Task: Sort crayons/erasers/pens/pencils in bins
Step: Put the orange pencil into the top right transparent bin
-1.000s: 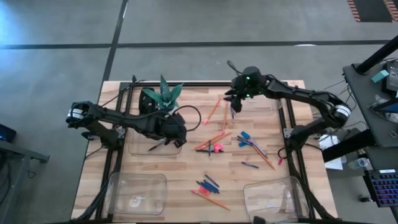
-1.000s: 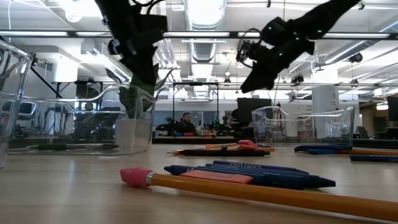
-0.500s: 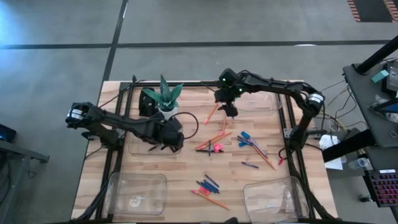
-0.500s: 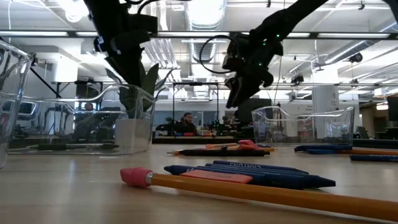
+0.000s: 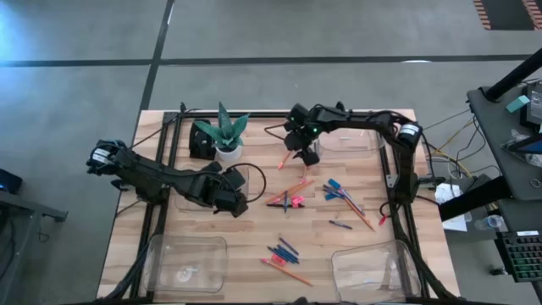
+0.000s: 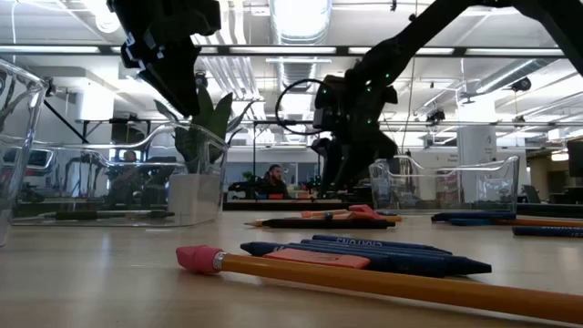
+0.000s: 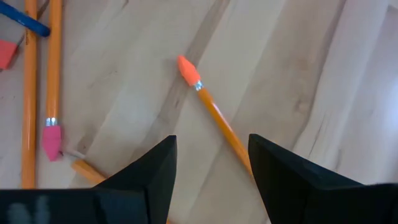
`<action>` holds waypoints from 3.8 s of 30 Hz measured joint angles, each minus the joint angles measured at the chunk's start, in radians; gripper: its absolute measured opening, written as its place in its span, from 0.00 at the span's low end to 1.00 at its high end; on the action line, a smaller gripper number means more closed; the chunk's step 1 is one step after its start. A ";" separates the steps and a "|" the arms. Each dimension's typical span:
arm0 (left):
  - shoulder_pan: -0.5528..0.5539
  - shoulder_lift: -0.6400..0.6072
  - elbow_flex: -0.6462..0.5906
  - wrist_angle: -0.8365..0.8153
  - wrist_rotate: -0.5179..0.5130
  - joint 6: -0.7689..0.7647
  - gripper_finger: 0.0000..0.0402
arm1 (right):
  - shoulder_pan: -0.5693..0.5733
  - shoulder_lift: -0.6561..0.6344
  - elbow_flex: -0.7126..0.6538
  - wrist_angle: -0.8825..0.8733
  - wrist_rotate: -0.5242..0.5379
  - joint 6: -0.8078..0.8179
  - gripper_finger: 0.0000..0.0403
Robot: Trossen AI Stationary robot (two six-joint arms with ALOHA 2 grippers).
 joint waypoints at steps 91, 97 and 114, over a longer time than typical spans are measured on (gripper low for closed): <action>-0.007 -0.013 -0.002 0.000 -0.006 0.001 0.34 | 0.084 -0.087 0.076 0.072 0.281 0.104 0.03; -0.007 -0.013 -0.002 0.000 -0.005 0.001 0.34 | 0.042 -0.228 0.076 0.065 0.280 0.164 0.03; -0.007 -0.013 -0.003 0.000 -0.010 0.003 0.34 | -0.109 -0.531 -0.138 -0.193 0.496 0.484 0.03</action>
